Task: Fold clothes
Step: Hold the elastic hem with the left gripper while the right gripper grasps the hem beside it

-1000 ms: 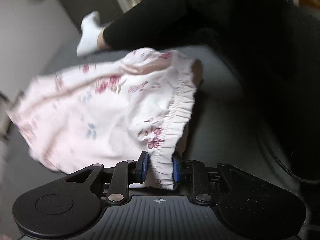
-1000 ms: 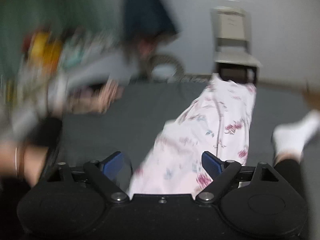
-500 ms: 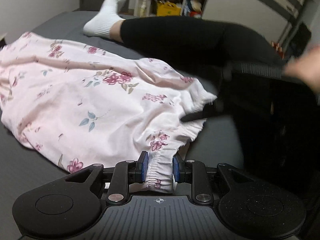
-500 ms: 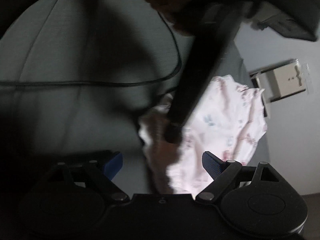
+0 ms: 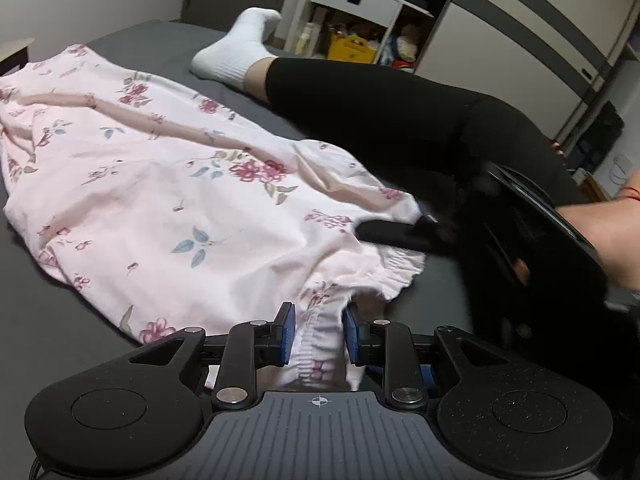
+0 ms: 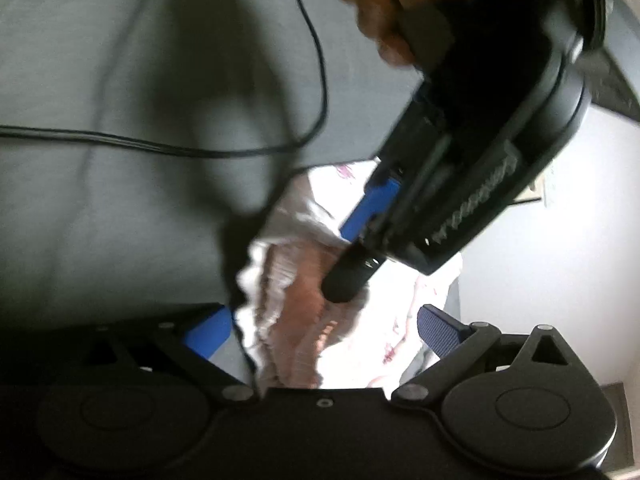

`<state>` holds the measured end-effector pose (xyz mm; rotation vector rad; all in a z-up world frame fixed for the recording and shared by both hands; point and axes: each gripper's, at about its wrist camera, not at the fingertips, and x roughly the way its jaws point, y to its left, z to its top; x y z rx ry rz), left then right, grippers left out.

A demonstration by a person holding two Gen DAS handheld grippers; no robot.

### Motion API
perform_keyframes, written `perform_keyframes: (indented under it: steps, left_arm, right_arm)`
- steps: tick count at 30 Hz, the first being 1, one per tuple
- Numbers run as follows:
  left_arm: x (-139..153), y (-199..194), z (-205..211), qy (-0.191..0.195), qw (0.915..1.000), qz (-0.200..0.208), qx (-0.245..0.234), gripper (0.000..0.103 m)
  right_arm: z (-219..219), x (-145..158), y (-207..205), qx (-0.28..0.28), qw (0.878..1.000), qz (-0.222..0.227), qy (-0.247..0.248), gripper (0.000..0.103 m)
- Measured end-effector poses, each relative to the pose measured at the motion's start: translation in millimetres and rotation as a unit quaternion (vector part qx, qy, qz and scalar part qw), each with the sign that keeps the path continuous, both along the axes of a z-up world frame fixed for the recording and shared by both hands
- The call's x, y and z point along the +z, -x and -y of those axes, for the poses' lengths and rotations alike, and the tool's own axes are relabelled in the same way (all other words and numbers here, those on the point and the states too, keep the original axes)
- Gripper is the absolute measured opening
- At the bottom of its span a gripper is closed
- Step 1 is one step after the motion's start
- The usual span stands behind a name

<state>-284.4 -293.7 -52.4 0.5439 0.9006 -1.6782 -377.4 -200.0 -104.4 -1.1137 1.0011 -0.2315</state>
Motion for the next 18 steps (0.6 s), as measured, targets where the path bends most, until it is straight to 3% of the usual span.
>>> perform_keyframes:
  steps: [3, 5, 6, 7, 8, 10, 11, 15, 18]
  left_arm:
    - [8.3, 7.6, -11.7, 0.021, 0.9990, 0.038, -0.014, 0.026]
    - [15.7, 19.6, -22.8, 0.038, 0.9947, 0.088, -0.038, 0.027]
    - [18.4, 26.3, -28.7, 0.043, 0.9910, 0.115, -0.053, 0.031]
    - [21.0, 33.1, -34.5, 0.049, 0.9864, 0.142, -0.066, 0.043]
    - [21.9, 41.5, -38.8, 0.053, 0.9795, 0.176, -0.082, 0.060]
    - [21.5, 59.9, -47.0, 0.067, 0.9598, 0.248, -0.113, 0.081]
    - [19.5, 68.0, -48.1, 0.074, 0.9497, 0.276, -0.128, 0.085]
    - [3.8, 96.7, -43.8, 0.078, 0.9089, 0.365, -0.187, 0.085]
    - [-8.3, 111.3, -31.9, 0.084, 0.8847, 0.416, -0.193, 0.085]
  right_arm:
    - [4.7, 4.6, -2.7, -0.017, 1.000, 0.011, -0.008, 0.094]
    - [7.4, 11.2, -1.9, -0.027, 0.999, 0.020, -0.022, 0.094]
    - [8.7, 14.5, -1.5, -0.032, 0.999, 0.024, -0.028, 0.094]
    - [10.0, 17.8, -1.0, -0.037, 0.998, 0.029, -0.035, 0.094]
    - [10.2, 20.0, 0.5, -0.037, 0.998, 0.035, -0.034, 0.094]
    - [10.6, 24.4, 3.5, -0.037, 0.998, 0.047, -0.033, 0.094]
    - [10.8, 26.4, 4.3, -0.039, 0.997, 0.052, -0.035, 0.094]
    - [12.8, 35.4, 5.7, -0.052, 0.995, 0.070, -0.050, 0.094]
    - [15.0, 43.3, 8.4, -0.061, 0.993, 0.083, -0.059, 0.094]
